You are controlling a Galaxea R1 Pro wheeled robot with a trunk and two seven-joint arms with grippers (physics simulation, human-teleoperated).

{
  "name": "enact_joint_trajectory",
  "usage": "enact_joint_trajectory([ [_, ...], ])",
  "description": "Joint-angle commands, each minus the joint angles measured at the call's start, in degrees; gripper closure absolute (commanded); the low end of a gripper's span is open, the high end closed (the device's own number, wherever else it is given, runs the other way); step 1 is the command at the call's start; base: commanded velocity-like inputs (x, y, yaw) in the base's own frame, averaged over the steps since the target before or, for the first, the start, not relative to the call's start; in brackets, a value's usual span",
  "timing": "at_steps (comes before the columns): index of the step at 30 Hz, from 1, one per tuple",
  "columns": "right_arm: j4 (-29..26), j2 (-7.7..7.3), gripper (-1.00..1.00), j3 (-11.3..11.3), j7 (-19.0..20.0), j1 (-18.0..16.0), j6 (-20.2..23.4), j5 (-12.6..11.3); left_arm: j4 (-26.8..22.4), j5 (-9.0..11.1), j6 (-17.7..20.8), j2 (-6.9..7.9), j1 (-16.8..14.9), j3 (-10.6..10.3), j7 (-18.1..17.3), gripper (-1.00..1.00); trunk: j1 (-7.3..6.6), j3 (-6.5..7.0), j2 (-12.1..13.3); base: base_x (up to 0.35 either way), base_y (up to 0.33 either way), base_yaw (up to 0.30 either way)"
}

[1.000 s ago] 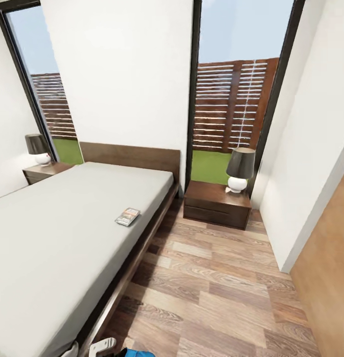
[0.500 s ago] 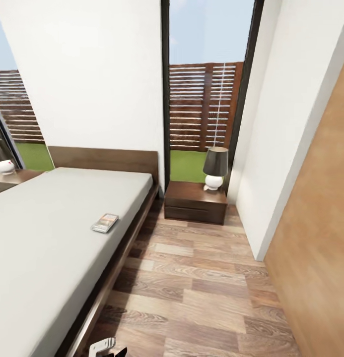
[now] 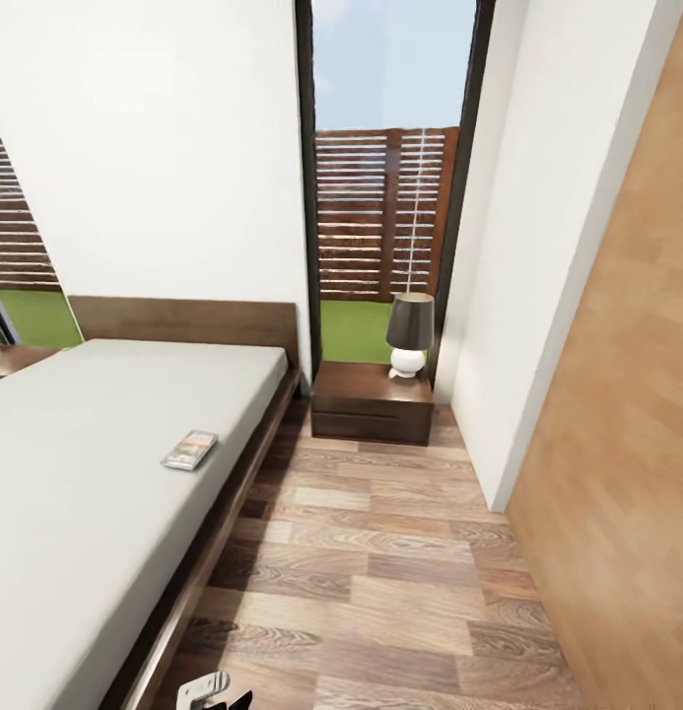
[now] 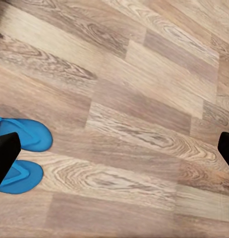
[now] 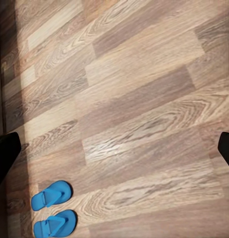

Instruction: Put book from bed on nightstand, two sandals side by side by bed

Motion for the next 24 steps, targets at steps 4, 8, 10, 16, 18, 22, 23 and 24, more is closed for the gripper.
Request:
enact_joint_trajectory([
  [4, 0.2, -0.02, -1.0, -0.4, 0.3, -0.1, -0.2, 0.2, 0.0, -0.6, -0.3, 0.01, 0.0, 0.5, -0.1, -1.0, 0.0, 0.09, 0.0, 0.0, 0.0, -0.218],
  [8, 0.2, -0.02, -1.0, -0.5, 0.3, -0.1, -0.2, 0.2, 0.0, -0.6, -0.3, 0.01, 0.0, 0.5, -0.1, -1.0, 0.0, 0.27, 0.0, 0.0, 0.0, -0.268],
  [10, 0.2, -0.02, -1.0, -0.5, 0.3, -0.1, -0.2, 0.2, 0.0, -0.6, -0.3, 0.01, 0.0, 0.5, -0.1, -1.0, 0.0, 0.36, 0.0, 0.0, 0.0, -0.274],
  [16, 0.2, -0.02, -1.0, -0.5, 0.3, -0.1, -0.2, 0.2, 0.0, -0.6, -0.3, 0.01, 0.0, 0.5, -0.1, -1.0, 0.0, 0.64, 0.0, 0.0, 0.0, -0.276],
  [18, 0.2, -0.02, -1.0, -0.5, 0.3, -0.1, -0.2, 0.2, 0.0, -0.6, -0.3, 0.01, 0.0, 0.5, -0.1, -1.0, 0.0, 0.73, 0.0, 0.0, 0.0, -0.276],
  [22, 0.2, -0.02, -1.0, -0.5, 0.3, -0.1, -0.1, 0.2, 0.0, -0.6, -0.3, 0.01, 0.0, 0.5, -0.1, -1.0, 0.0, 0.91, 0.0, 0.0, 0.0, -0.277],
  [23, 0.2, -0.02, -1.0, -0.5, 0.3, -0.1, -0.2, 0.2, 0.0, -0.6, -0.3, 0.01, 0.0, 0.5, -0.1, -1.0, 0.0, 0.96, 0.0, 0.0, 0.0, -0.277],
  [24, 0.2, -0.02, -1.0, -0.5, 0.3, -0.1, -0.2, 0.2, 0.0, -0.6, -0.3, 0.01, 0.0, 0.5, -0.1, -1.0, 0.0, 1.01, 0.0, 0.0, 0.0, -0.277],
])
